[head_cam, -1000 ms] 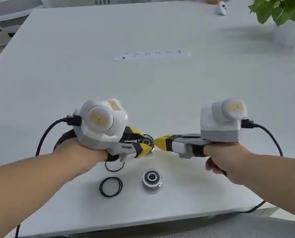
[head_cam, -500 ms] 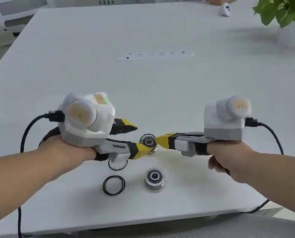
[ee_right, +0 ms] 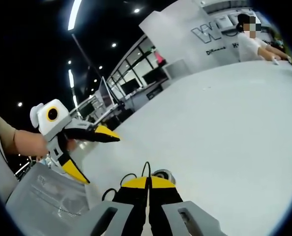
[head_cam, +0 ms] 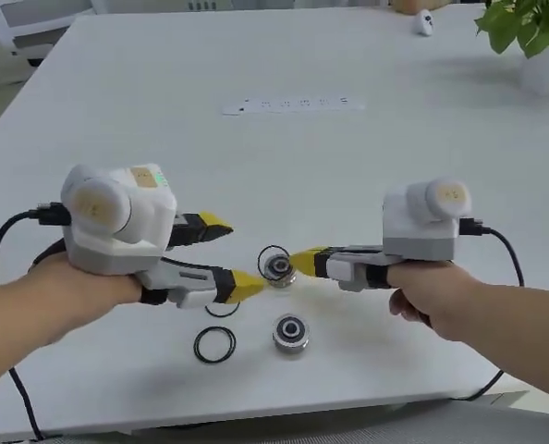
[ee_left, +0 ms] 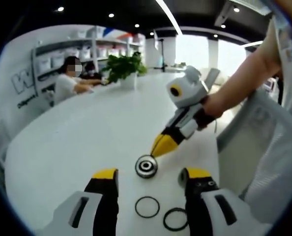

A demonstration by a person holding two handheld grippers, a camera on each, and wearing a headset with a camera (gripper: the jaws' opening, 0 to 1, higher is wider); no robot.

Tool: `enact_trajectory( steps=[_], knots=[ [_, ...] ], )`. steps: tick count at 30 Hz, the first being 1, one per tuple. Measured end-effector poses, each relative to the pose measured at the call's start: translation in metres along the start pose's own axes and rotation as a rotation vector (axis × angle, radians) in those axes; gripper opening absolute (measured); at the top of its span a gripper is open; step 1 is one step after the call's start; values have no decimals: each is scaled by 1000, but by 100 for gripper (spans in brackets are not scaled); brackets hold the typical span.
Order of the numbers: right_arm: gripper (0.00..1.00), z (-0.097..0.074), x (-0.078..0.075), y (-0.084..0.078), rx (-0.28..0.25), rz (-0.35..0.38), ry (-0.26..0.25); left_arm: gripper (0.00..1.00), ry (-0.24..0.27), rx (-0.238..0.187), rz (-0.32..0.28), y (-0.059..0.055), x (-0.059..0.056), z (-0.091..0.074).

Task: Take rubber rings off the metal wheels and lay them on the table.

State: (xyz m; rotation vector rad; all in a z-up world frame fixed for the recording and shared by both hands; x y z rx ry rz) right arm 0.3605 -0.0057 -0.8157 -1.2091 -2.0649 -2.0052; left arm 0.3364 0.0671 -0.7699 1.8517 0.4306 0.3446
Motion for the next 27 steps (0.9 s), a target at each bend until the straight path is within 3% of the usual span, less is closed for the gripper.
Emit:
enact_trajectory(
  steps=[16, 27],
  knots=[
    [0, 16, 23, 2, 21, 6, 54, 67, 46, 3, -22, -8, 5, -41],
    [0, 30, 38, -9, 56, 9, 94, 68, 67, 7, -29, -14, 5, -54]
  ],
)
Point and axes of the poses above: the centre of the closed fingertips' face, and the gripper's own axes: z roughly forward along the fingers, x roughly to its left, y roughly out of its top, the point moved 2 cm from there along -z, roughly backward along the fingers, and after that the axes turned 13 degrees about -x, right-handed, at the moved point
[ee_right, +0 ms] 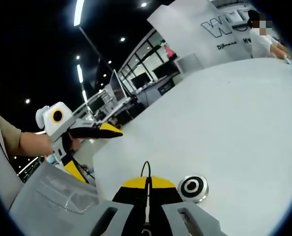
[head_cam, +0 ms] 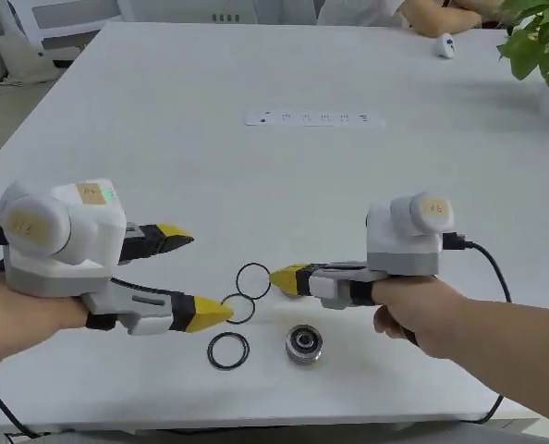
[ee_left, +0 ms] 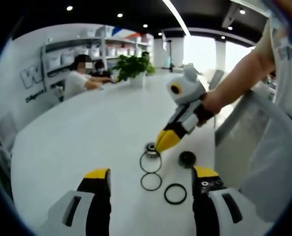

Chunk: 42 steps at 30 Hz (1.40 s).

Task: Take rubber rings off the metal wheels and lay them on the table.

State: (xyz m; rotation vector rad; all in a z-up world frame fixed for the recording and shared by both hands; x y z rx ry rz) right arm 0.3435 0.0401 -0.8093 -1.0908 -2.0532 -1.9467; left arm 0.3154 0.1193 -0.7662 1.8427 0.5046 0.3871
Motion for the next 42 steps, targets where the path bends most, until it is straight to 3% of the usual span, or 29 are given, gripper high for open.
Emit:
enact_trajectory(
  steps=[15, 27, 35, 42],
  knots=[
    [0, 17, 9, -22, 63, 8, 17, 68, 32, -3, -24, -7, 3, -13],
    [0, 20, 0, -31, 94, 6, -11, 68, 52, 9, -37, -12, 6, -20],
    [0, 19, -6, -31, 85, -3, -41, 67, 46, 19, -38, -16, 5, -18],
    [0, 20, -6, -36, 101, -12, -36, 67, 43, 22, -42, -16, 5, -16]
  ],
)
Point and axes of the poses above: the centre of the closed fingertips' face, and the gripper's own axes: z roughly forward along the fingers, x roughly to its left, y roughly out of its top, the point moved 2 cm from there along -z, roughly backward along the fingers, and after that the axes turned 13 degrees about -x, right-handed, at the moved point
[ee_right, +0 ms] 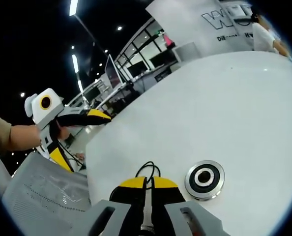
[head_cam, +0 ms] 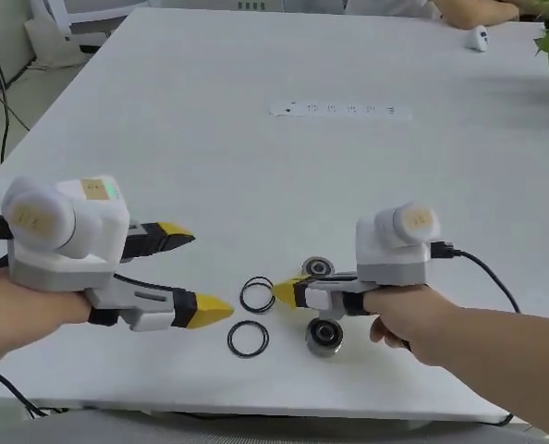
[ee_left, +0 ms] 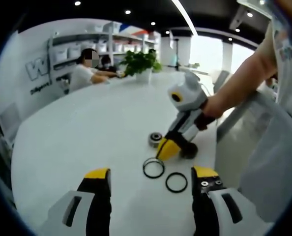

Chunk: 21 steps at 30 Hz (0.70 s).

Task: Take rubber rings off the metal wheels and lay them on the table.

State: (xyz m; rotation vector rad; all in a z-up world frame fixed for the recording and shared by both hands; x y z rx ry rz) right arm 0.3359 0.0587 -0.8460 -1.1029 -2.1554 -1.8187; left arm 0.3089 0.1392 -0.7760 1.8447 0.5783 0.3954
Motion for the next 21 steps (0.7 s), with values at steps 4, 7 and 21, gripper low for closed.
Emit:
enact_trajectory(
  steps=[4, 7, 21],
  knots=[
    [4, 1, 1, -1, 9, -25, 1, 67, 2, 3, -5, -1, 0, 0],
    [10, 0, 1, 0, 10, -51, -1, 67, 2, 6, -5, -2, 0, -1],
    [38, -6, 14, 3, 15, -128, 28, 67, -8, 2, 0, 4, -5, -1]
  ],
)
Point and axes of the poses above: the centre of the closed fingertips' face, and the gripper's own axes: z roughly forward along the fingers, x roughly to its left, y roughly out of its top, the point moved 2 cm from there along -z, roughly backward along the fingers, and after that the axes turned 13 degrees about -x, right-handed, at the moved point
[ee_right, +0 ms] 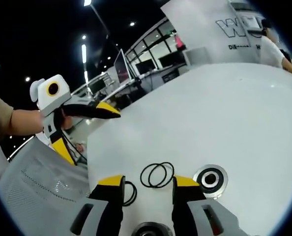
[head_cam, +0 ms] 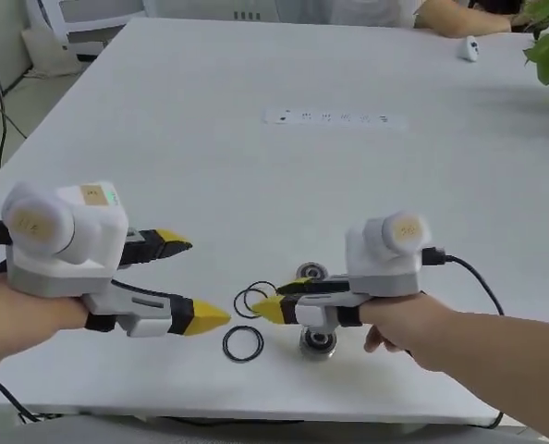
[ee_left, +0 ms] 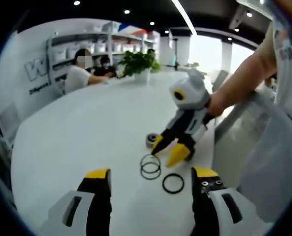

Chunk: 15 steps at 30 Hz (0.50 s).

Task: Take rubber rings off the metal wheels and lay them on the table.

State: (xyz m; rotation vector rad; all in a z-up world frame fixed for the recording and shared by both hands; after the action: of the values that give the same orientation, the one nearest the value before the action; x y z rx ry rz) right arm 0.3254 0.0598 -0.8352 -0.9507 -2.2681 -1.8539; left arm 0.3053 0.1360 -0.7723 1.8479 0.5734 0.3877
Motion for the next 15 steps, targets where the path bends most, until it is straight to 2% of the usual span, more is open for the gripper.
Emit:
enact_trajectory(
  steps=[6, 15],
  knots=[
    [48, -2, 7, 1, 10, -34, 30, 67, 0, 1, 8, 3, -2, -2],
    [54, -10, 15, 16, -24, -103, 55, 69, 6, -7, 1, 7, -4, -6]
  ],
)
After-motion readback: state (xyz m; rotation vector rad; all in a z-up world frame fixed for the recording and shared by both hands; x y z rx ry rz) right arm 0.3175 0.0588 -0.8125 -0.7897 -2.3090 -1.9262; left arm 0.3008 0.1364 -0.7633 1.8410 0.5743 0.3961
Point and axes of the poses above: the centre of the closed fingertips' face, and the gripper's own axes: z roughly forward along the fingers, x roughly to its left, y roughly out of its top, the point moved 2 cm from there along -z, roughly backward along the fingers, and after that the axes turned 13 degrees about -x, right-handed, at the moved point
